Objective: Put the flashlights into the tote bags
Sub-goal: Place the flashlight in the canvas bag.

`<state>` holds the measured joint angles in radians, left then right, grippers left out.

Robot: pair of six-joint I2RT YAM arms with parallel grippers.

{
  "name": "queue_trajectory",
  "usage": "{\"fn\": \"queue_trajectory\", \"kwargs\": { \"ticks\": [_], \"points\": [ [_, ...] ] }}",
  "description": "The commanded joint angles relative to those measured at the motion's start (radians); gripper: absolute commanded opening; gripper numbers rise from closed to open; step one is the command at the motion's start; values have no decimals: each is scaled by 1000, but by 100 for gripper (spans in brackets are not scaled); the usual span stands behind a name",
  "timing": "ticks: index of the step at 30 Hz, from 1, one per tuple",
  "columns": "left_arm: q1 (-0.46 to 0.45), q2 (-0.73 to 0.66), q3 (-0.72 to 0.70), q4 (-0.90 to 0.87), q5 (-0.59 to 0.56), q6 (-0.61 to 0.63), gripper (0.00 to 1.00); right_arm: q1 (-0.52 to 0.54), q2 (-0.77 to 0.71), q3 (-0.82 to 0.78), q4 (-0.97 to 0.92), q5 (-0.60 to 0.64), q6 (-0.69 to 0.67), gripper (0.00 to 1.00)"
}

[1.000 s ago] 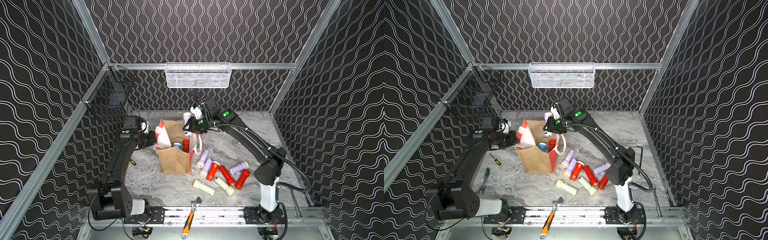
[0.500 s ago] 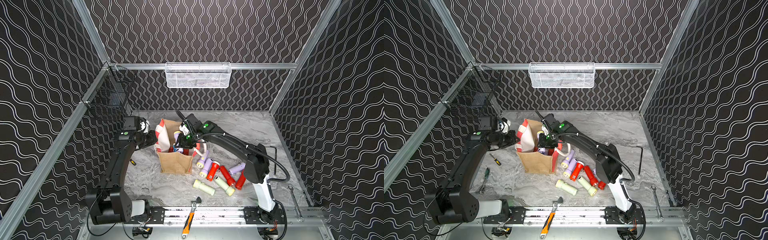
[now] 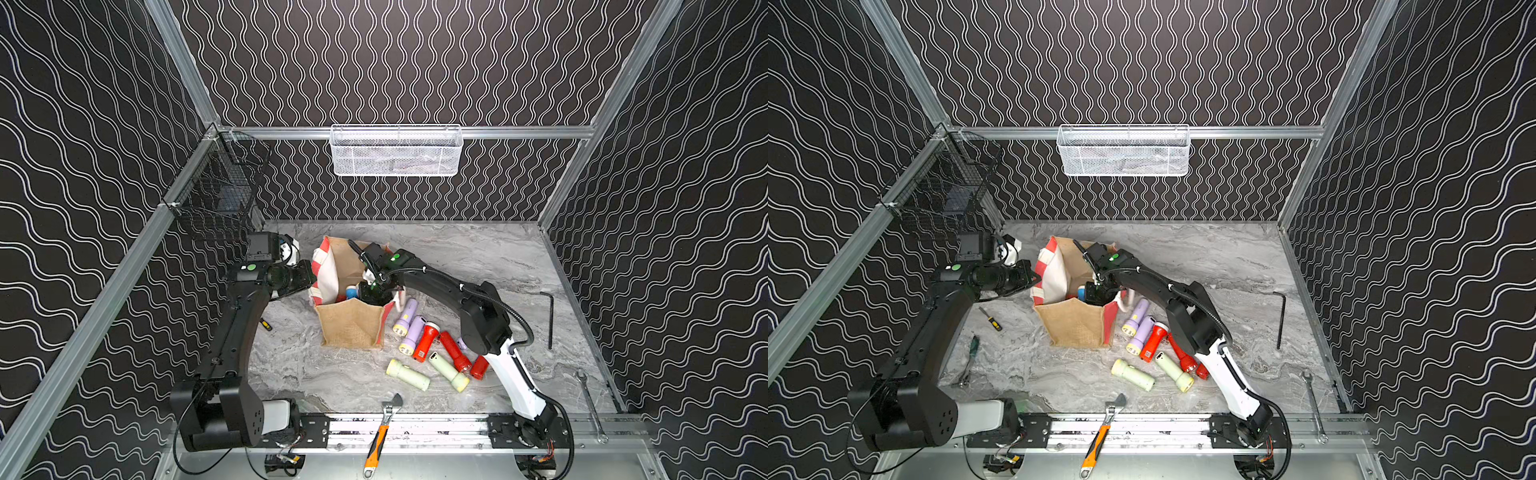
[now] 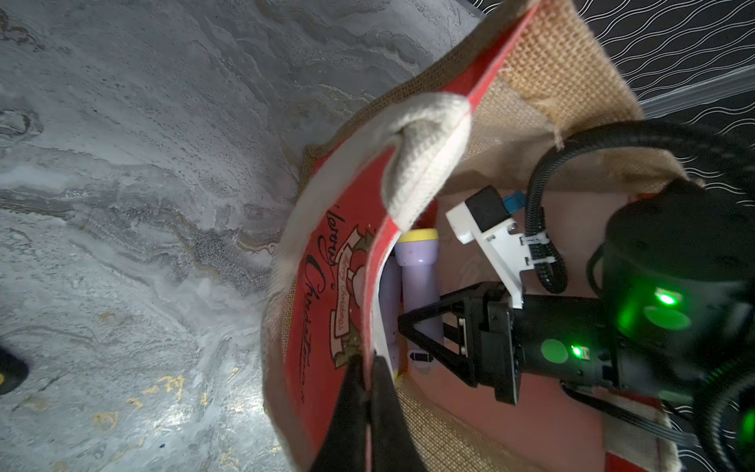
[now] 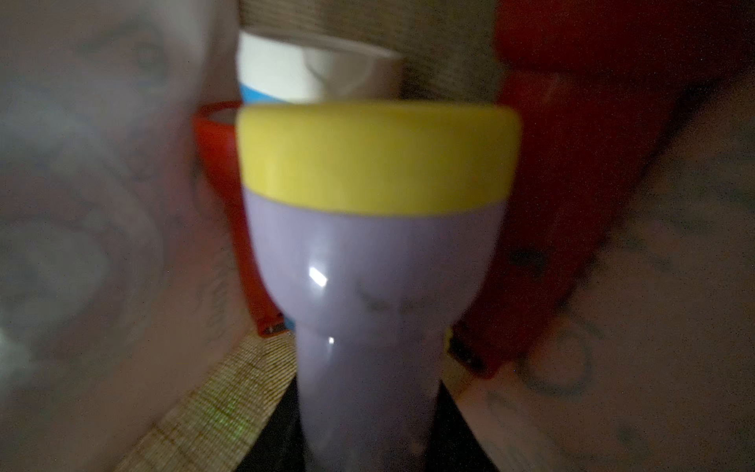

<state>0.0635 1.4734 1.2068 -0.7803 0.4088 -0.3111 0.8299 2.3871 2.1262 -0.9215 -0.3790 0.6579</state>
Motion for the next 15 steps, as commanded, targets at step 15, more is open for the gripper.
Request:
{"fn": "queue_trajectory", "kwargs": {
  "ticks": [15],
  "points": [
    [0, 1, -3, 19, 1, 9, 5, -17, 39, 37, -33, -99, -2, 41]
  ]
}}
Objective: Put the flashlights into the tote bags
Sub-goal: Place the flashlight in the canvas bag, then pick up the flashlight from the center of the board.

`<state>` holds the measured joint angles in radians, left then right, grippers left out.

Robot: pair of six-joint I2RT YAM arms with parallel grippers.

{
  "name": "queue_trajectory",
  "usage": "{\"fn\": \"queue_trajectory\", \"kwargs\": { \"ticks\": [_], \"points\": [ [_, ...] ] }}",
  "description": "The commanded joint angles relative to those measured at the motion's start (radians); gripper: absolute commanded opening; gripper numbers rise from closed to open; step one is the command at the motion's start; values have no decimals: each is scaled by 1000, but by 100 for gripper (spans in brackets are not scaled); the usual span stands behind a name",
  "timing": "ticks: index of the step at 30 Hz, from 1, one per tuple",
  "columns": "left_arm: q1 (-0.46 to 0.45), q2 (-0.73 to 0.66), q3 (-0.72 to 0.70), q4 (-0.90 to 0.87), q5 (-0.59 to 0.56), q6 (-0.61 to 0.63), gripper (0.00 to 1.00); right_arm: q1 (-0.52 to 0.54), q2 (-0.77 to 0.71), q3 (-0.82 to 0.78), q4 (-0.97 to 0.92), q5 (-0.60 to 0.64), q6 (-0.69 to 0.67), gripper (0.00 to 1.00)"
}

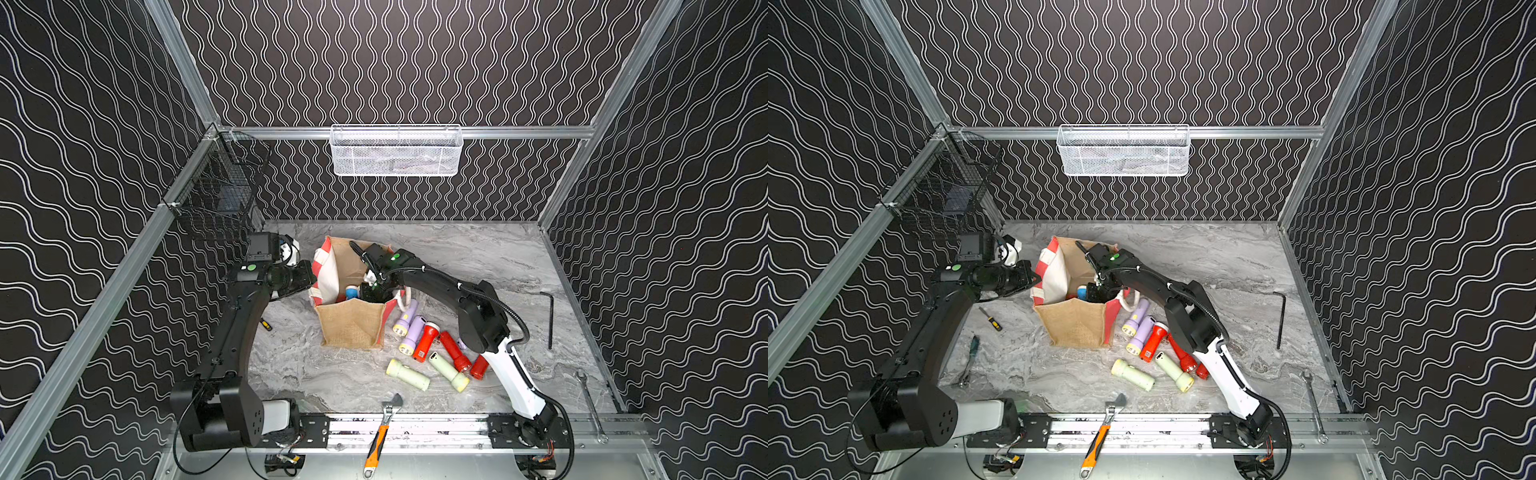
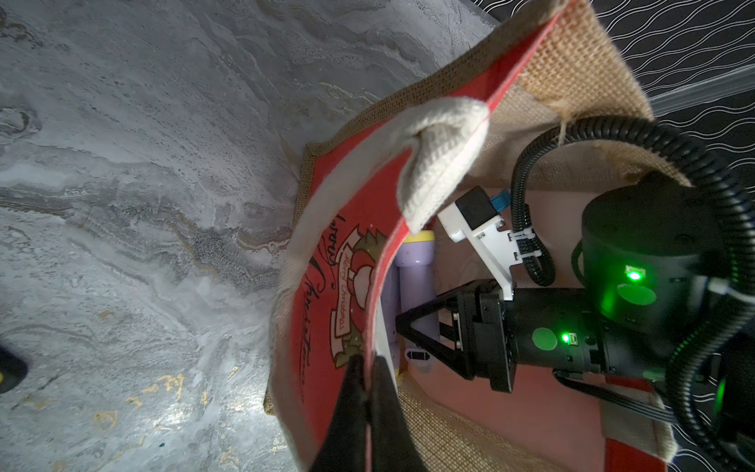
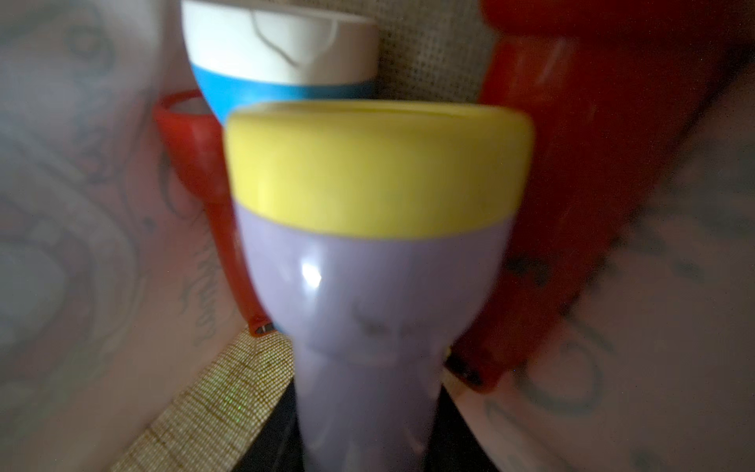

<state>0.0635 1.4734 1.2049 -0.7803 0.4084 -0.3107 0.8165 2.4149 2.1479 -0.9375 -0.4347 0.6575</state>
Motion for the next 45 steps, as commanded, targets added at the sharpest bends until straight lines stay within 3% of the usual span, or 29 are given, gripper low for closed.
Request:
{"fn": "queue_trajectory", "kwargs": {
  "ticks": [1, 5, 8, 18, 24, 31, 38, 45],
  "points": [
    [1, 0, 0, 19, 0, 9, 5, -5, 12, 23, -20, -47, -2, 42],
    [0, -2, 0, 19, 3, 9, 5, -15, 7, 46, -26, -59, -8, 46],
    [0, -4, 1, 19, 3, 9, 5, -19, -33, 14, 25, -87, -8, 55],
    [0, -9, 1, 17, 0, 10, 5, -24, -99, 84, 38, -155, -25, 64],
    [-1, -15, 2, 21, 3, 6, 5, -31, -214, 118, 11, 12, -50, 69],
    [0, -16, 7, 14, -1, 7, 5, -60, -426, -8, 74, 154, -46, 68],
    [1, -21, 13, 13, -8, 9, 5, -102, -657, -204, 81, 305, 50, 68],
    [0, -17, 13, 19, -2, 7, 5, -138, -870, -375, -49, 434, 137, 68]
  ]
}}
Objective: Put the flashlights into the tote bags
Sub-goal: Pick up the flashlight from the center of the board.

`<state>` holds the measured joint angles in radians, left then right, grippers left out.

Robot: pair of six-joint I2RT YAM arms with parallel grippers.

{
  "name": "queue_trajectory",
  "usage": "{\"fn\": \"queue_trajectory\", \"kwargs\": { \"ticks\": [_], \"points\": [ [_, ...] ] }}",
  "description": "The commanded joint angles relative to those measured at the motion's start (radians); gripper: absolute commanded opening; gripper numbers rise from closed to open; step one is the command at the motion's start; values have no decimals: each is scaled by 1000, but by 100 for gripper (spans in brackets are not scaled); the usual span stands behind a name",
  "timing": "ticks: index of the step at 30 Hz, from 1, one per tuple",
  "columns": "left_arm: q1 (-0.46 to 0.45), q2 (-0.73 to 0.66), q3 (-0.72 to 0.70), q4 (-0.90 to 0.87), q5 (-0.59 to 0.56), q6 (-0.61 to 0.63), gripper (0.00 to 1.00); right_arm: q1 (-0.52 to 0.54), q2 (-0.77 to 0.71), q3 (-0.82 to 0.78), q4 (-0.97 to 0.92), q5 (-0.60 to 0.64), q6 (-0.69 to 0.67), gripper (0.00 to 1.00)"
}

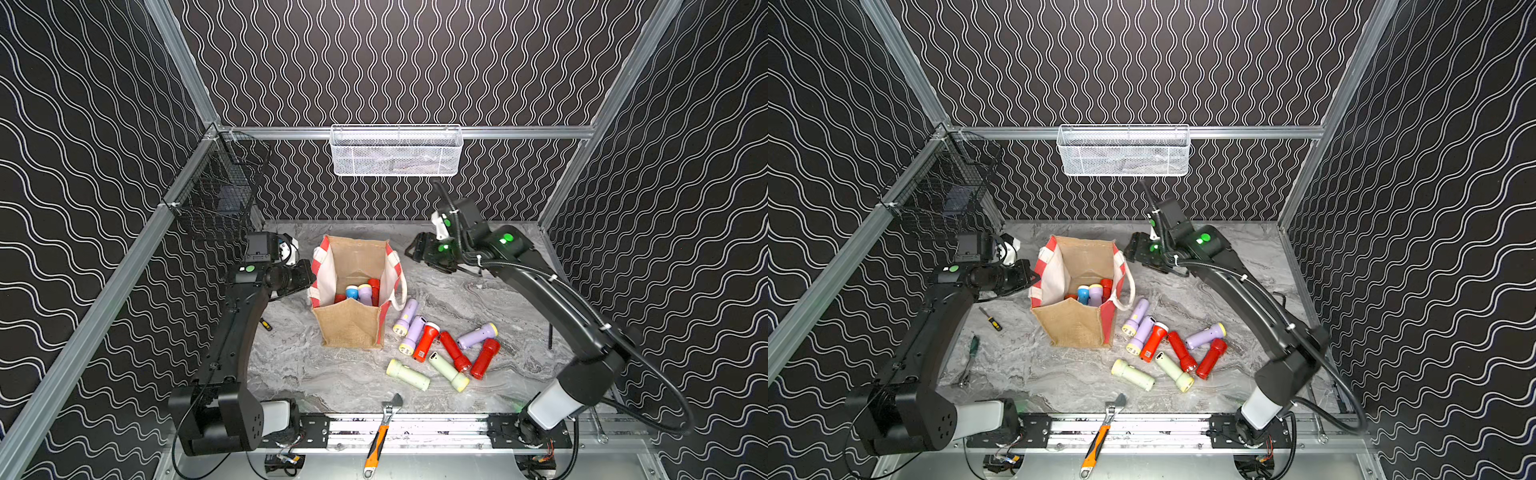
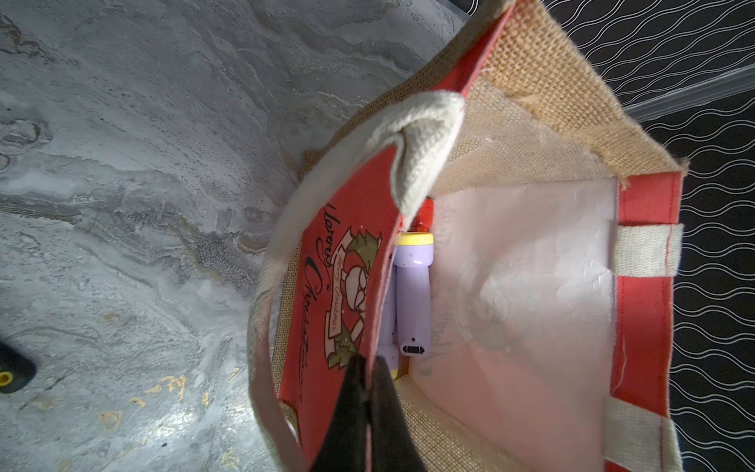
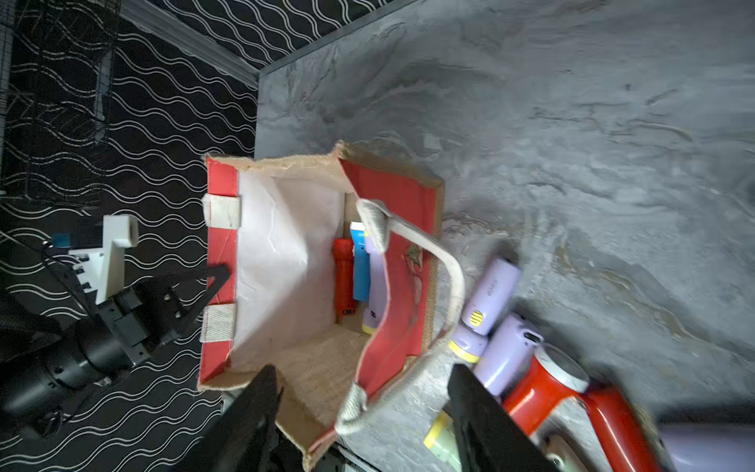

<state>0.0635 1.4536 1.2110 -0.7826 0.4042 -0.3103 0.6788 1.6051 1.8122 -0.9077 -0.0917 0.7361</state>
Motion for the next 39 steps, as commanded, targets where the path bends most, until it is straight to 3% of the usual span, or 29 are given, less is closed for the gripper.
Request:
{"fn": "queue_trajectory", "kwargs": {
  "ticks": [1, 8, 15, 24, 29, 39],
  "points": [
    [-1, 6, 9, 23, 7, 5, 5, -1, -80, -56, -107, 109, 65, 68],
    [0, 23, 23, 9, -7, 13, 5, -7, -163, -138, -413, 216, 184, 67],
    [-1, 14, 39, 5, 3, 11, 5, -7, -385, -541, -307, 125, 386, 65],
    [-3, 5, 21, 15, 21, 8, 6, -7, -493, -795, -371, 122, 528, 65],
    [-7, 0, 18, 12, 13, 8, 6, -9, -514, -959, -255, 87, 540, 64],
    [-24, -1, 19, 1, -9, 16, 6, -100, -398, -977, -185, 119, 445, 64]
  ]
}}
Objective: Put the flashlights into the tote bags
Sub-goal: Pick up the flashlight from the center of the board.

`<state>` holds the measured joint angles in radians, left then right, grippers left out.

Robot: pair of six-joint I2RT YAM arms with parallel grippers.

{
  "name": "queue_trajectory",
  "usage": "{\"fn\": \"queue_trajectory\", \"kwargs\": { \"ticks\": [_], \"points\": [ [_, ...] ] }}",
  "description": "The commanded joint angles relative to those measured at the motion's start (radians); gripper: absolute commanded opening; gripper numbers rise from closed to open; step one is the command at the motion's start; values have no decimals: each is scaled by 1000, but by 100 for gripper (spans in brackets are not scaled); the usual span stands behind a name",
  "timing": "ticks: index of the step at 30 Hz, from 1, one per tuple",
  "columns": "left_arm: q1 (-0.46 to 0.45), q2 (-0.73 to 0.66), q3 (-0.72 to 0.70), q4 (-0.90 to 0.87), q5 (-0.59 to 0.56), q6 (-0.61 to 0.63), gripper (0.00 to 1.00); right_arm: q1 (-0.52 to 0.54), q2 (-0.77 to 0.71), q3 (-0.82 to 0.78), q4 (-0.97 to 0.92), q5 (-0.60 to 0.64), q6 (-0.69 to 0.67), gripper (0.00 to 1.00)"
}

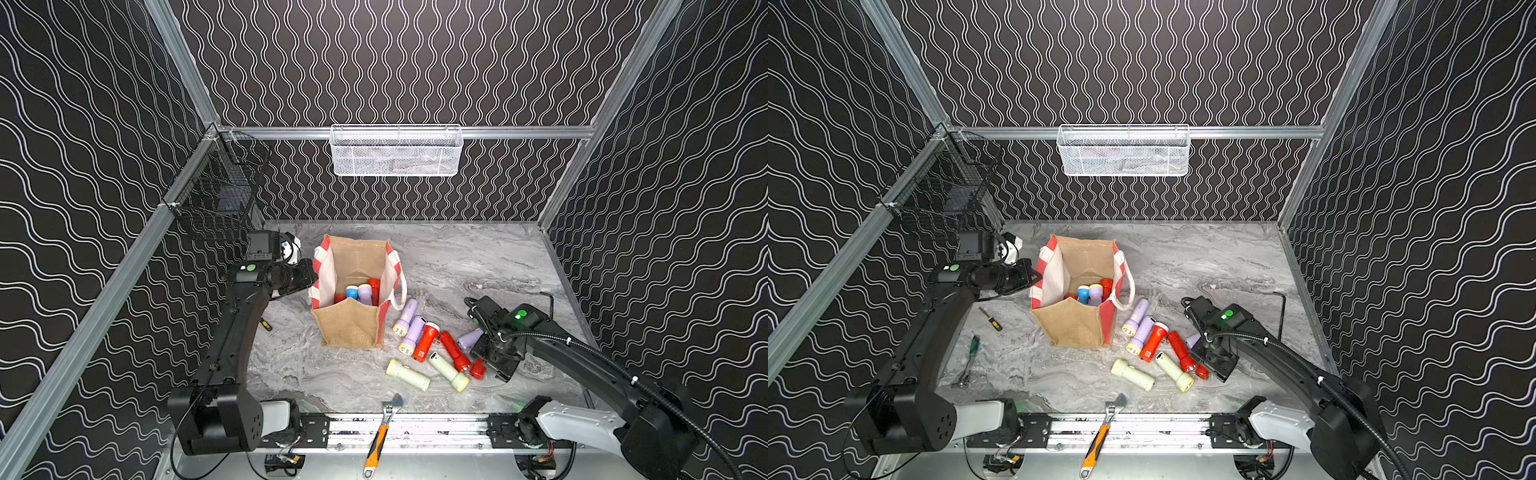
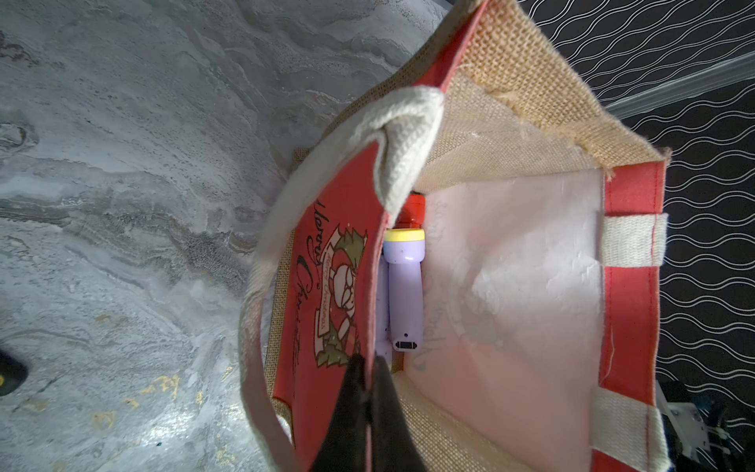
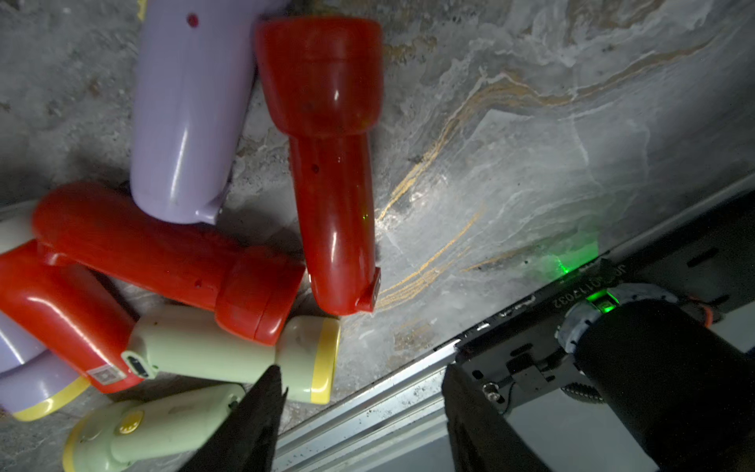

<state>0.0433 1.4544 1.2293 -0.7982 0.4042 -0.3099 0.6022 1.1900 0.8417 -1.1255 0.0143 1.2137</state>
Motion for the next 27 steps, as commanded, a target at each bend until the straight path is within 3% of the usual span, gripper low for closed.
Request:
{"fn": "queue_trajectory", "kwargs": {
  "ticks": [1, 15, 27],
  "points": [
    [-3, -2, 1, 17, -12, 15, 6, -37, 24, -11, 44, 10, -44, 64],
    [-3, 22, 4, 14, -14, 17, 6, -139, 115, -52, 132, -12, -160, 62],
    [-3, 21, 4, 16, -20, 17, 6, -139, 180, -84, 186, -50, -186, 60]
  ]
}}
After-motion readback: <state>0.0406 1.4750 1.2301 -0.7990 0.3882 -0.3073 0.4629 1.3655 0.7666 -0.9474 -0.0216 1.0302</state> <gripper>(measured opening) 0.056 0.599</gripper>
